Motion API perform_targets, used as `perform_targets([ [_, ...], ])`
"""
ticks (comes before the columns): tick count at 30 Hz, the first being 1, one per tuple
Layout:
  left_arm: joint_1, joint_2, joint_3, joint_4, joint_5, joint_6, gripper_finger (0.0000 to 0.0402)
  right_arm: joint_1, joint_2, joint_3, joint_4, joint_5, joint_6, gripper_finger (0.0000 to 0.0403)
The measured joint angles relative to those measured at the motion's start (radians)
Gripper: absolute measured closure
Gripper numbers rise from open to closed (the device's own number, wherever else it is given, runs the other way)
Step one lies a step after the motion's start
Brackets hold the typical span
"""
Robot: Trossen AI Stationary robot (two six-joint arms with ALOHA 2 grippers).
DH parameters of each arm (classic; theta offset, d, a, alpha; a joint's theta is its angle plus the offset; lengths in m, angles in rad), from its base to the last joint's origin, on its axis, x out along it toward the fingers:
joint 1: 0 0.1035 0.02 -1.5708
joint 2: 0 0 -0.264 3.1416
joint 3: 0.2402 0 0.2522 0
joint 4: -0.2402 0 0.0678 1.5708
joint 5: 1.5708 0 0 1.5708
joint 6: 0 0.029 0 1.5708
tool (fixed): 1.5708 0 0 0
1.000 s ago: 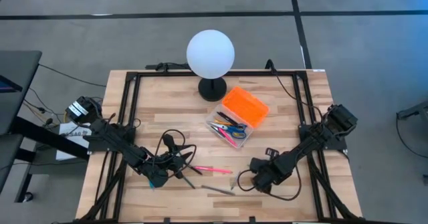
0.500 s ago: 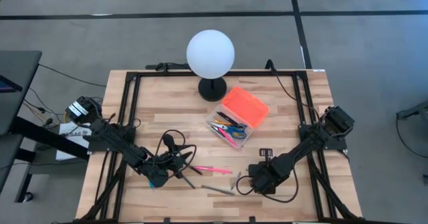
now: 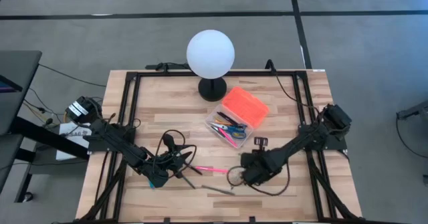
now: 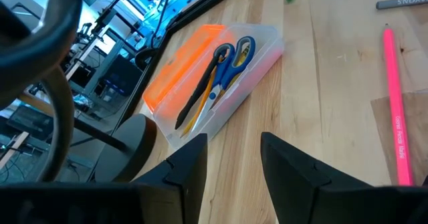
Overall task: Pick & place school supplies into a supply box
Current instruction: Put the green pen into the orange supply box
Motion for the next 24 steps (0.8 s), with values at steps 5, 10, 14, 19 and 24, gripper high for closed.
perform_targets([
  [5, 0.000, 0.000, 0.000, 0.001, 0.000, -0.001, 0.0267, -0.126, -0.002, 0.088, 0.011, 0.049, -0.042, 0.0385],
  [10, 0.000, 0.000, 0.000, 0.001, 0.000, -0.002, 0.0267, -0.290, -0.003, 0.126, 0.124, 0.034, -0.160, 0.0386],
  [14, 0.000, 0.000, 0.000, 0.001, 0.000, -0.004, 0.0267, -0.409, 0.000, 0.127, 0.189, -0.054, -0.178, 0.0390],
  [19, 0.000, 0.000, 0.000, -0.004, 0.002, -0.004, 0.0267, -0.494, 0.008, 0.114, 0.204, -0.098, -0.176, 0.0382],
  [24, 0.000, 0.000, 0.000, -0.007, 0.020, -0.004, 0.0267, -0.524, 0.008, 0.111, 0.216, -0.140, -0.169, 0.0381],
])
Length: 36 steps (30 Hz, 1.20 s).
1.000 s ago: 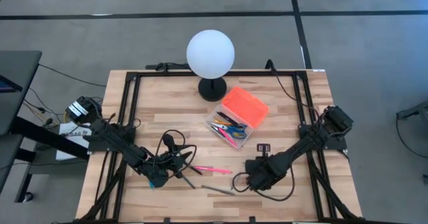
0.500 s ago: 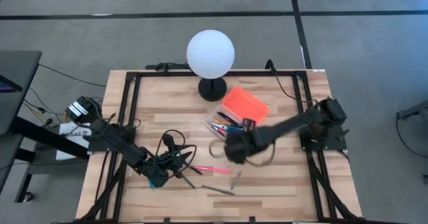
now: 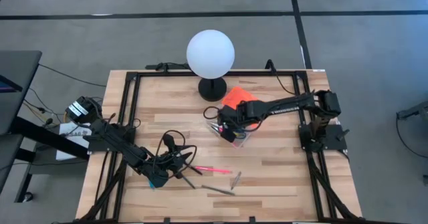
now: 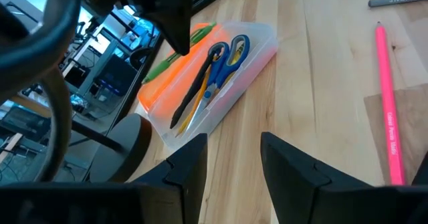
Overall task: Pick & place school supplies into a supply box
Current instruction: Put the green pen into the orange supply box, then put the black pen into the orange supply box
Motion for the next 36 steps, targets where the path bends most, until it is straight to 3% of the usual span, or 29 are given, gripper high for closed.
perform_targets([
  [6, 0.000, 0.000, 0.000, -0.016, 0.001, -0.011, 0.0267, -0.001, 0.000, 0.000, 0.010, 0.000, -0.018, 0.0375],
  [21, 0.000, 0.000, 0.000, -0.017, 0.011, -0.012, 0.0267, 0.007, -0.001, 0.000, 0.045, 0.040, -0.106, 0.0305],
  [28, 0.000, 0.000, 0.000, -0.048, 0.054, -0.064, 0.0267, 0.139, -0.042, -0.001, -0.073, 0.330, -0.149, 0.0303],
  [36, -0.001, 0.000, 0.000, -0.100, 0.163, -0.162, 0.0267, 0.341, -0.137, -0.056, -0.195, 0.598, 0.010, 0.0303],
])
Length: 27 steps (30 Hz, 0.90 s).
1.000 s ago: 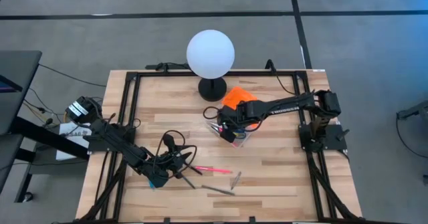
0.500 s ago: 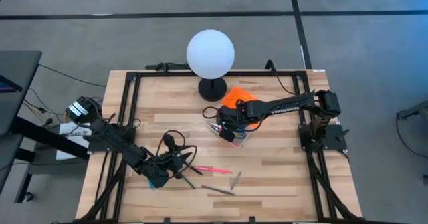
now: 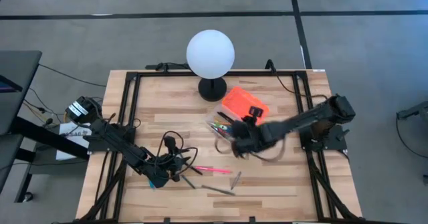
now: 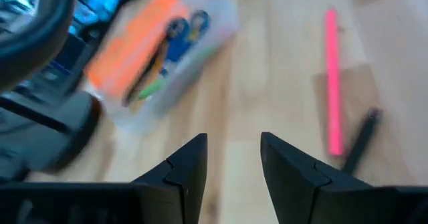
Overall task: Pick & place school supplies into a supply box
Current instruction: Put the black pen into the orange supply box
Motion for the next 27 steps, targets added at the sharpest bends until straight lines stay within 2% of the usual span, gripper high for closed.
perform_targets([
  [5, 0.000, 0.000, -0.001, -0.053, 0.057, -0.101, 0.0267, 0.191, -0.119, -0.153, 0.009, 0.121, 0.163, 0.0303],
  [8, 0.002, 0.000, -0.001, -0.067, 0.088, -0.123, 0.0267, 0.312, -0.196, -0.253, 0.011, 0.158, 0.275, 0.0303],
  [12, 0.019, 0.000, -0.001, -0.065, 0.205, -0.117, 0.0267, 0.450, -0.273, -0.363, 0.024, 0.187, 0.395, 0.0303],
  [15, 0.052, 0.003, -0.001, -0.065, 0.305, -0.121, 0.0267, 0.521, -0.305, -0.426, 0.071, 0.198, 0.417, 0.0303],
  [21, 0.134, 0.005, -0.001, -0.052, 0.500, -0.073, 0.0267, 0.591, -0.306, -0.485, 0.194, 0.260, 0.413, 0.0303],
  [27, 0.197, 0.005, -0.001, -0.049, 0.629, -0.016, 0.0267, 0.604, -0.250, -0.487, 0.237, 0.259, 0.412, 0.0303],
])
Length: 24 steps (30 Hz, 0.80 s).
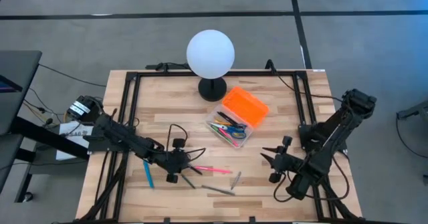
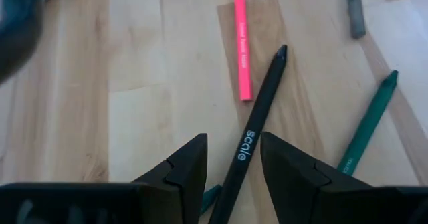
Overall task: Pick & place school supplies into a supply box
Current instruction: Put the black pen into the orange supply box
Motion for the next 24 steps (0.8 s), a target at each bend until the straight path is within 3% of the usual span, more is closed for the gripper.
perform_targets([
  [19, 0.034, 0.002, -0.008, -0.001, 0.054, 0.072, 0.0267, 0.039, 0.056, 0.000, 0.045, 0.001, 0.032, 0.0303],
  [24, 0.034, 0.078, -0.008, 0.064, 0.088, 0.073, 0.0267, 0.039, 0.056, 0.000, 0.068, 0.001, 0.034, 0.0303],
])
